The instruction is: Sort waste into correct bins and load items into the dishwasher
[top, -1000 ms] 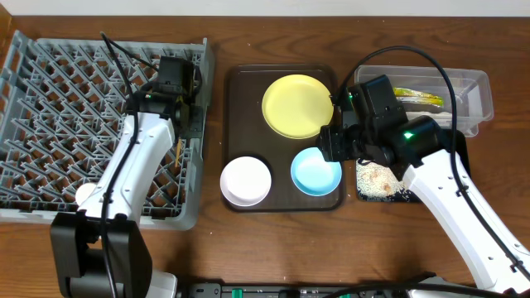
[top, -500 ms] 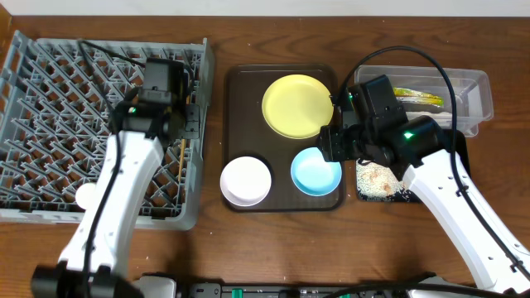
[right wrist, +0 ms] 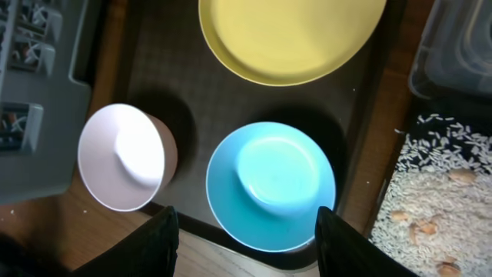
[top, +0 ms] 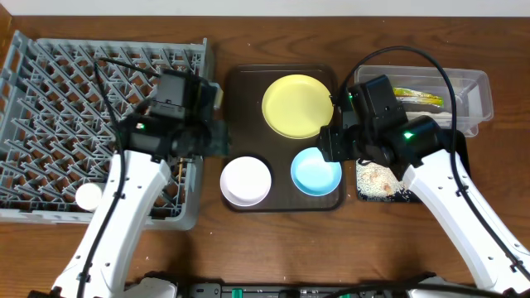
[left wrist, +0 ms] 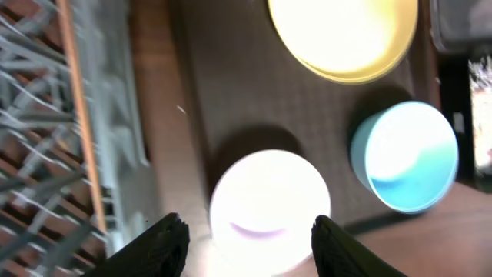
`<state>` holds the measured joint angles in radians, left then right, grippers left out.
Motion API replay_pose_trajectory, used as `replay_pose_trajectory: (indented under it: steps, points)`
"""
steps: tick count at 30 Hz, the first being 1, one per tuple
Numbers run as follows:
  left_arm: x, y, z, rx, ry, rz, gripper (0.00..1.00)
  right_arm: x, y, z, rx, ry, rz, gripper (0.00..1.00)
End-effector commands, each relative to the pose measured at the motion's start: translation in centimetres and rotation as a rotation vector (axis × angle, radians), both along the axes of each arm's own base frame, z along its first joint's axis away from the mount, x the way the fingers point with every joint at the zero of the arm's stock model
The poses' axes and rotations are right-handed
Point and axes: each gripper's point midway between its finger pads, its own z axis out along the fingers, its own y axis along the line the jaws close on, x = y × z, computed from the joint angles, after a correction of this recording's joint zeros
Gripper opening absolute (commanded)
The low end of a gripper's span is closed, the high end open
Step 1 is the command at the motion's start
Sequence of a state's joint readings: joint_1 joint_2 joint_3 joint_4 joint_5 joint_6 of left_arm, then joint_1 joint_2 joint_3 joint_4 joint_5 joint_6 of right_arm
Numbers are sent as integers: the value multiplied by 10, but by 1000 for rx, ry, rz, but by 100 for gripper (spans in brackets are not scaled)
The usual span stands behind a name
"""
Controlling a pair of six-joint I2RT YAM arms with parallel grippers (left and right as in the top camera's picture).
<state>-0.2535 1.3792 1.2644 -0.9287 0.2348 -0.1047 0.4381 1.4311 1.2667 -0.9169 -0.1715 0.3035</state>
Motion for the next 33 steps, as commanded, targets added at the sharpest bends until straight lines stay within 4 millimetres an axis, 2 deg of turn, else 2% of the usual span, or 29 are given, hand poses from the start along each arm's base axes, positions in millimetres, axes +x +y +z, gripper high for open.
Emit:
replay_pose_trajectory:
  steps: [1, 6, 12, 15, 22, 25, 29, 33]
  points:
    - [-6, -3, 2, -17, 41, 85, 57, 2, -2, 4, -21, -19, -13, 55]
    - [-24, 1, -22, 3, 147, 223, 56, -2, -4, -1, -29, -2, -13, 55]
    - [-36, -4, -50, 9, 197, 237, 56, -5, -5, -9, -38, 20, -12, 54]
    - [-35, -10, -52, 3, 184, 218, 57, -5, -5, -13, -43, 30, -12, 52]
    - [-22, -49, -43, -39, 74, 112, 56, -1, -4, -17, -33, 45, -49, 49]
    - [-19, -51, -42, -44, 61, 130, 57, -3, -3, -18, -30, 60, -58, 48]
    - [-9, -72, -34, -132, 24, 82, 57, -3, -17, -22, -71, 79, -147, 49]
    - [-5, -90, -48, -128, 34, 34, 57, 10, -36, -21, -73, 66, -264, 46]
